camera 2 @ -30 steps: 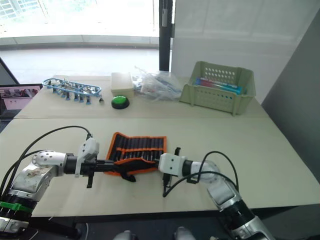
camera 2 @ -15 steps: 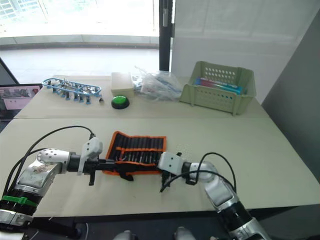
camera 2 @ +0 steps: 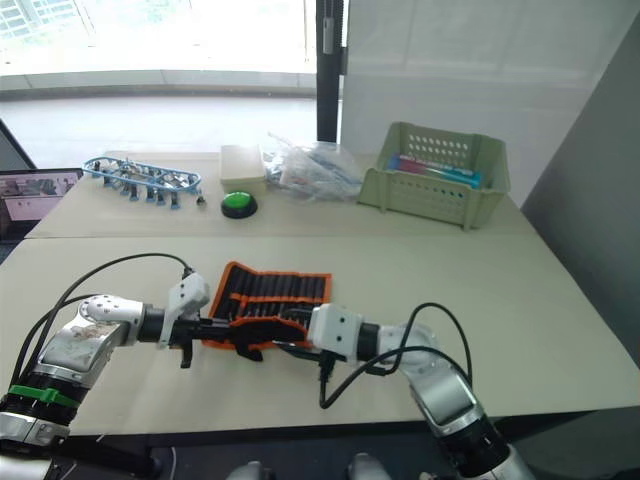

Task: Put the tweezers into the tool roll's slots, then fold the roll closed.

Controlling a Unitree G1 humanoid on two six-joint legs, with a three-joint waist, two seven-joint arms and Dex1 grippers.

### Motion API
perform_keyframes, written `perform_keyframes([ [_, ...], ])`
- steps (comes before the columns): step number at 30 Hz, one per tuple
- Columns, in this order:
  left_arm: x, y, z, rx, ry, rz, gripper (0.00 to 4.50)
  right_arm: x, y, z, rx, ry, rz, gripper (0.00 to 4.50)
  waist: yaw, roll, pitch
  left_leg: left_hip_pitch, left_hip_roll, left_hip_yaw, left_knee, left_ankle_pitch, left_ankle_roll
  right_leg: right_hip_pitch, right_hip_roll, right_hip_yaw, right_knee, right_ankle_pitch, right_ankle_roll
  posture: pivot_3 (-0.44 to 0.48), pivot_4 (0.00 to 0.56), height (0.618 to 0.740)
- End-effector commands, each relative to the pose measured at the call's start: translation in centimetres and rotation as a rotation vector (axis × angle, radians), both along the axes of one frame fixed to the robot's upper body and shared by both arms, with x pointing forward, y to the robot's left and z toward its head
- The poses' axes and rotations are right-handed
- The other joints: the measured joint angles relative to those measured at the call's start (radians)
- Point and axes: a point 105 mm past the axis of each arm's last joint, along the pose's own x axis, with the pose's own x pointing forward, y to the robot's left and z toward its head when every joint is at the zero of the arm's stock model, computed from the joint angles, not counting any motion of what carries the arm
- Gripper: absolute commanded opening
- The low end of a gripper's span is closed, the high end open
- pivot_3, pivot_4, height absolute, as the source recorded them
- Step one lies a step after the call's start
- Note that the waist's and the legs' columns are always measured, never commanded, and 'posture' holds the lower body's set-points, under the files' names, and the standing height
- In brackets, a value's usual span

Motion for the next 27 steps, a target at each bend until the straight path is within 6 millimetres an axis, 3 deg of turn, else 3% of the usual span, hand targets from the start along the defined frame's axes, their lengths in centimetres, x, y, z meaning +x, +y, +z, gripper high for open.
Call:
perform_keyframes([
  [1, -0.1, -0.2, 0.6, 0.013, -0.022, -0.02, 0.0, 1.0, 0.7, -0.6, -0.029, -0.056, -0.035, 0.74, 0.002, 0.0, 0.0, 0.0, 0.0, 0.0, 0.0, 0.0, 0.0, 0.0, 0.0, 0.0, 0.0, 0.0, 0.0, 0.0, 0.15, 0.74],
  [3, 0.0, -0.2, 0.7, 0.013, -0.027, -0.017, 0.0, 2.1, 0.7, -1.2, -0.034, -0.041, -0.085, 0.08, 0.002, 0.0, 0.0, 0.0, 0.0, 0.0, 0.0, 0.0, 0.0, 0.0, 0.0, 0.0, 0.0, 0.0, 0.0, 0.0, 0.15, 0.74],
  [13, 0.3, -0.1, 1.9, -0.023, -0.071, -0.011, 0.0, 4.4, 0.8, -3.2, -0.041, 0.074, -0.2, 0.03, 0.002, 0.0, 0.0, -0.001, 0.0, 0.0, 0.0, 0.0, 0.0, -0.001, 0.0, 0.0, 0.0, 0.0, -0.001, 0.0, 0.15, 0.74],
  [20, 0.0, 0.7, 5.2, -0.105, -0.178, 0.005, 2.19, 5.1, 0.9, -4.4, -0.04, 0.177, -0.261, 0.0, 0.001, 0.0, 0.0, -0.001, 0.0, 0.0, 0.0, 0.0, 0.0, -0.001, 0.0, 0.0, 0.0, 0.001, -0.001, 0.0, 0.15, 0.74],
  [23, -0.7, 0.9, 7.1, -0.19, -0.198, 0.035, 3.23, 5.1, 0.9, -4.9, -0.05, 0.2, -0.272, 0.0, -0.002, 0.0, 0.0, -0.001, 0.0, 0.0, 0.0, 0.0, 0.0, -0.001, 0.0, 0.0, 0.0, 0.001, -0.001, 0.0, 0.15, 0.74],
  [25, -1.5, 0.8, 7.3, -0.229, -0.207, 0.064, 3.87, 5.0, 0.8, -5.2, -0.055, 0.222, -0.278, 0.0, -0.005, 0.0, 0.0, -0.001, 0.0, 0.0, 0.0, 0.0, 0.0, -0.001, 0.0, 0.0, 0.0, 0.001, -0.001, 0.0, 0.15, 0.74],
  [27, -2.1, 0.6, 6.8, -0.267, -0.2, 0.1, 3.87, 5.0, 0.8, -5.4, -0.056, 0.246, -0.285, 0.0, -0.009, 0.0, 0.0, -0.001, 0.0, 0.0, -0.001, 0.0, 0.0, -0.001, -0.001, 0.0, 0.0, 0.001, -0.001, 0.0, 0.15, 0.74],
])
